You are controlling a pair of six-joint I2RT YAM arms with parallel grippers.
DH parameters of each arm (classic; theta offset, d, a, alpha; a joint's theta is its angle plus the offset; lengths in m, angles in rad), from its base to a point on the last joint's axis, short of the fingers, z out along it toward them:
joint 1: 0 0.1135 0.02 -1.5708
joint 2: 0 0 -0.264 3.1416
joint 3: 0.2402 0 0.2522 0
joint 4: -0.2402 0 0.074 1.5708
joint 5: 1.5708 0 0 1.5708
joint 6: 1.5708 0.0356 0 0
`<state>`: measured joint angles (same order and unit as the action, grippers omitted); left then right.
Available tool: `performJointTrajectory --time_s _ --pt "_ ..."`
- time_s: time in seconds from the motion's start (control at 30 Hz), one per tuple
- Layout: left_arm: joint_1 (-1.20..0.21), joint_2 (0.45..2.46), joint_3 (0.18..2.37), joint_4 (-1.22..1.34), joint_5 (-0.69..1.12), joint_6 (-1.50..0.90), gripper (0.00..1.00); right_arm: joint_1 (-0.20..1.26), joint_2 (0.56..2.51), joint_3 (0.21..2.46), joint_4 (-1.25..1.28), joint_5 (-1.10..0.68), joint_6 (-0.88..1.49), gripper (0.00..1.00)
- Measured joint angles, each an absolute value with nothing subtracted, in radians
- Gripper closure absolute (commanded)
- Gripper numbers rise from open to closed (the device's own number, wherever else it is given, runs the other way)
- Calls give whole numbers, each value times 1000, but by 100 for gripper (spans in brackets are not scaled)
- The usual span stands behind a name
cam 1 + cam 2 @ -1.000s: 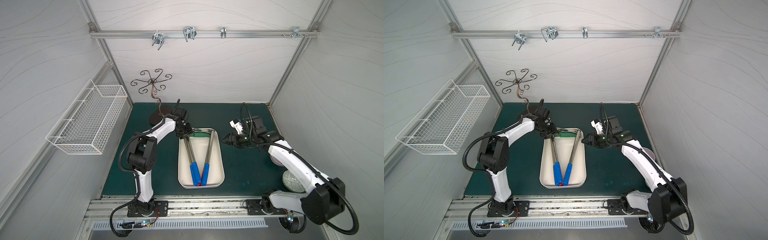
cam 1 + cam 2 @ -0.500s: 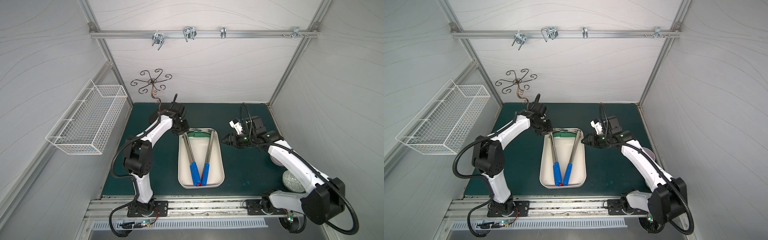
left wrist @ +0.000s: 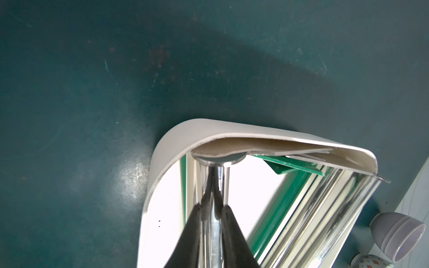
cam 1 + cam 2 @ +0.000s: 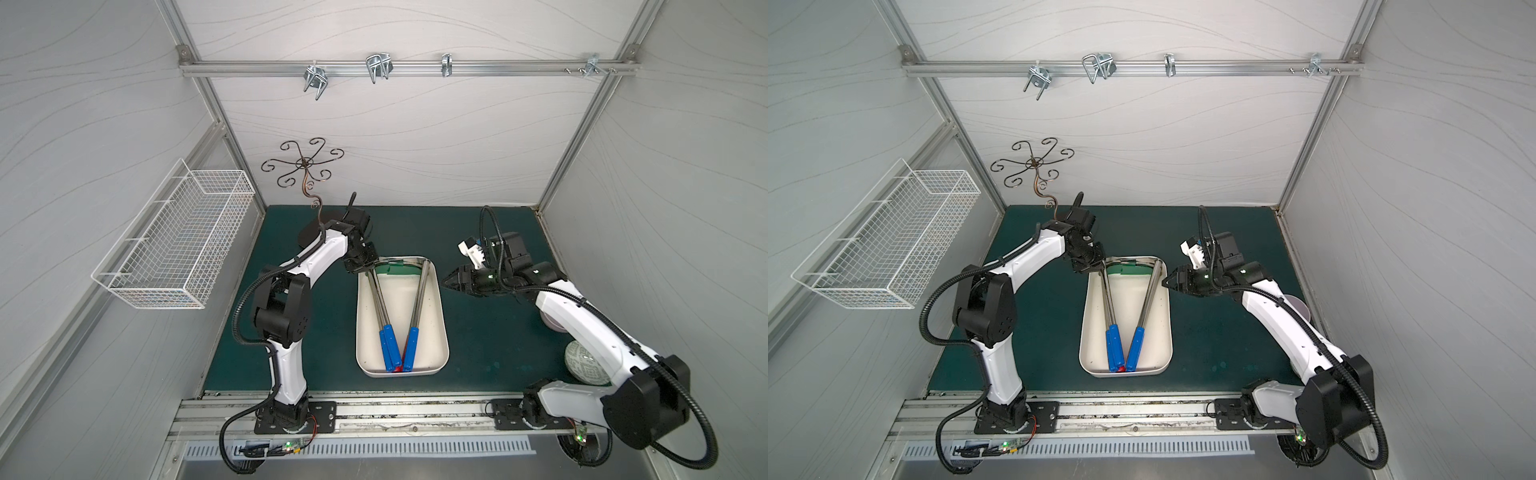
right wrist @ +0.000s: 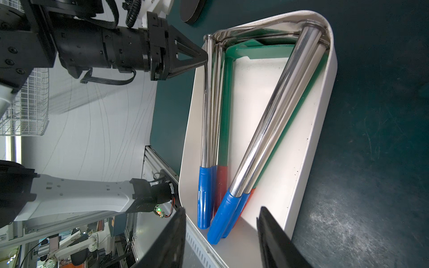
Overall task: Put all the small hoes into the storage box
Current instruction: Place the hoe in the storage box.
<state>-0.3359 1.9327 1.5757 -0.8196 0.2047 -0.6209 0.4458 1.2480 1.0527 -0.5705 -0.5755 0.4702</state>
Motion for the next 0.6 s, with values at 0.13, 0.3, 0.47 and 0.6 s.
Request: performJointTrajectory --time_s 0.13,0.3,0.47,0.6 --pt "-337 1933 1576 -818 204 -627 96 452 1248 1053 -572 -574 470 49" --pt "-342 1925 1571 -811 194 -625 71 456 1248 1056 -585 -561 470 49" --pt "-363 1885 1554 -822 175 -604 47 457 1248 1075 -605 -545 465 49" --pt "-363 1707 1505 -808 138 -575 36 457 1246 1106 -623 -503 450 49"
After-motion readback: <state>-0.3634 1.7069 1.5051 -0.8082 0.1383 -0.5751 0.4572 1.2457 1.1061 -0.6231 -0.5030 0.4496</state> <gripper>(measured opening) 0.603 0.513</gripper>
